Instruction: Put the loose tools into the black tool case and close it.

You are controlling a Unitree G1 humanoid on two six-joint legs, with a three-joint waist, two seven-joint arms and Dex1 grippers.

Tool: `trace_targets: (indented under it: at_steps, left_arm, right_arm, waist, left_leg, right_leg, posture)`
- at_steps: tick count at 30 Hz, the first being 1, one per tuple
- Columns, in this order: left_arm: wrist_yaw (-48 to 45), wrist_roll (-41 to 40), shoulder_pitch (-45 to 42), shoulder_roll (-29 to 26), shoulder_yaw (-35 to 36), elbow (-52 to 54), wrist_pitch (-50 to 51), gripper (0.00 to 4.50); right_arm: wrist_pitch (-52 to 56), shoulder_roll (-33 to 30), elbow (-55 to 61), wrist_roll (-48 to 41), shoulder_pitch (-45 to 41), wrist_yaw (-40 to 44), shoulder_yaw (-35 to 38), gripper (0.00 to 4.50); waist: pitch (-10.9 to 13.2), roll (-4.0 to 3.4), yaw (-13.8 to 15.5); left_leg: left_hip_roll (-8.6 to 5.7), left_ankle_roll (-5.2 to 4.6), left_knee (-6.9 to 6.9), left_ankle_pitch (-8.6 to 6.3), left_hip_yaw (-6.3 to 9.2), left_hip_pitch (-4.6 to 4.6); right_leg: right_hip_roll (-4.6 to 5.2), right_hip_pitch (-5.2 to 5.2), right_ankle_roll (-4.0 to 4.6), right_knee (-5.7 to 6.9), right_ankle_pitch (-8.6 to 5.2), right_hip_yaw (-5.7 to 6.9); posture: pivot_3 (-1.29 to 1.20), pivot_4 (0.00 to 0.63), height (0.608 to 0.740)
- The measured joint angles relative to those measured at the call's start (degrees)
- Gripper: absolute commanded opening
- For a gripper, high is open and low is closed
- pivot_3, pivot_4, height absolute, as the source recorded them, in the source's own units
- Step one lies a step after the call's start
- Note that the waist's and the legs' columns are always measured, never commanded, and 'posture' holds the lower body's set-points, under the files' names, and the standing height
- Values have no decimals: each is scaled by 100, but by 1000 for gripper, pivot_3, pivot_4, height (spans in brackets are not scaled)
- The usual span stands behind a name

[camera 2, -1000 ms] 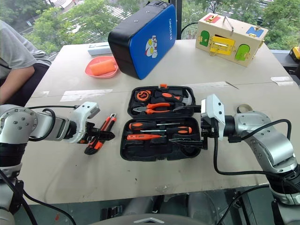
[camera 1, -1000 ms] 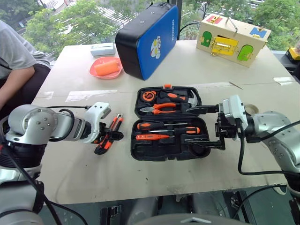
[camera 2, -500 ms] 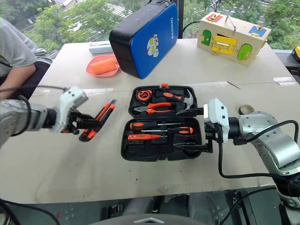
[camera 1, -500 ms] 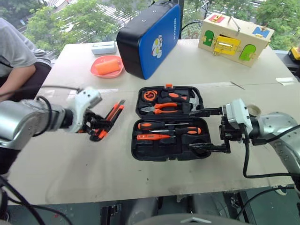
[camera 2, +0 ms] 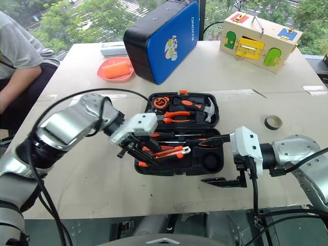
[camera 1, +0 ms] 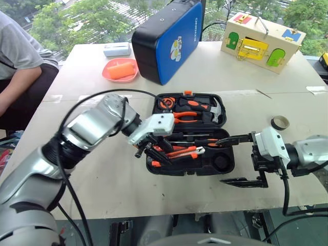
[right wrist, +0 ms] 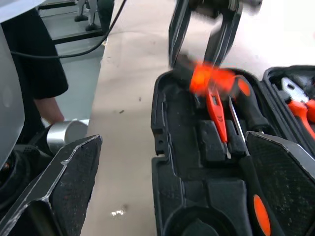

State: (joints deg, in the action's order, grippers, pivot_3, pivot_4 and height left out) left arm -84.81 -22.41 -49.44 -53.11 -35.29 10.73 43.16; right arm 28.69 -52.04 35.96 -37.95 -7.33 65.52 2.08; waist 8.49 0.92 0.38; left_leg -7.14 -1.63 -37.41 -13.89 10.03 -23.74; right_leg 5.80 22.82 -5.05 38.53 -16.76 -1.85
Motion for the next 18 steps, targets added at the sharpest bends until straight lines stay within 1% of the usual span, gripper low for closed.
trace_targets:
  at_steps: [3, 10, 12, 14, 16, 17, 18]
  left_arm:
    - [-112, 331, -76, 343, -306, -236, 2, 1595]
    - [-381, 809, -178, 463, -537, -349, -192, 1595]
    - [-373, 938, -183, 577, -546, -494, -172, 2604]
    - [-410, 985, -172, 659, -560, -558, -146, 3404]
    - [-510, 959, -173, 678, -538, -515, -97, 4303]
    - [-552, 923, -173, 665, -521, -486, -58, 4459]
    - [-609, 807, -170, 616, -466, -422, 44, 4459]
  right_arm:
    - [123, 0, 177, -85, 118, -234, 141, 4500]
    - [239, 0, 253, -178, 184, -487, 195, 4500]
    - [242, 5, 270, -189, 178, -548, 197, 4500]
    - [247, 13, 271, -202, 158, -600, 197, 4500]
    - [249, 21, 271, -238, 120, -627, 198, 4500]
    - [249, 22, 271, -251, 114, -639, 198, 4500]
    - [249, 23, 272, -257, 114, -651, 197, 4500]
  waist:
    - [1, 1, -9]
    - [1, 2, -70]
    - [1, 3, -94]
    - [1, 3, -103]
    - [1, 3, -85]
    - [1, 3, -71]
    - [2, 4, -62]
  left_leg:
    - [0, 0, -3, 0, 4, 1]
    - [0, 0, -4, 1, 8, 3]
    - [0, 0, -6, 1, 8, 2]
    - [0, 0, -6, 1, 8, 2]
    - [-3, 0, -9, 1, 14, 1]
    - [-4, 0, -17, 1, 21, -1]
    - [-5, 0, -25, 1, 24, -2]
  right_leg:
    - [0, 0, 0, 6, 0, 3]
    - [1, -2, 0, 10, 0, 8]
    - [0, -2, 0, 11, 0, 8]
    - [0, -2, 0, 11, 0, 9]
    - [1, -3, 0, 12, 0, 16]
    - [0, -6, -1, 13, 0, 23]
    - [0, -7, -1, 18, 0, 25]
  posture:
    - [0, 150, 735]
    - [0, 150, 735]
    - [0, 150, 735]
    - [0, 150, 735]
    - [0, 150, 735]
    - [0, 150, 735]
    - [0, 150, 735]
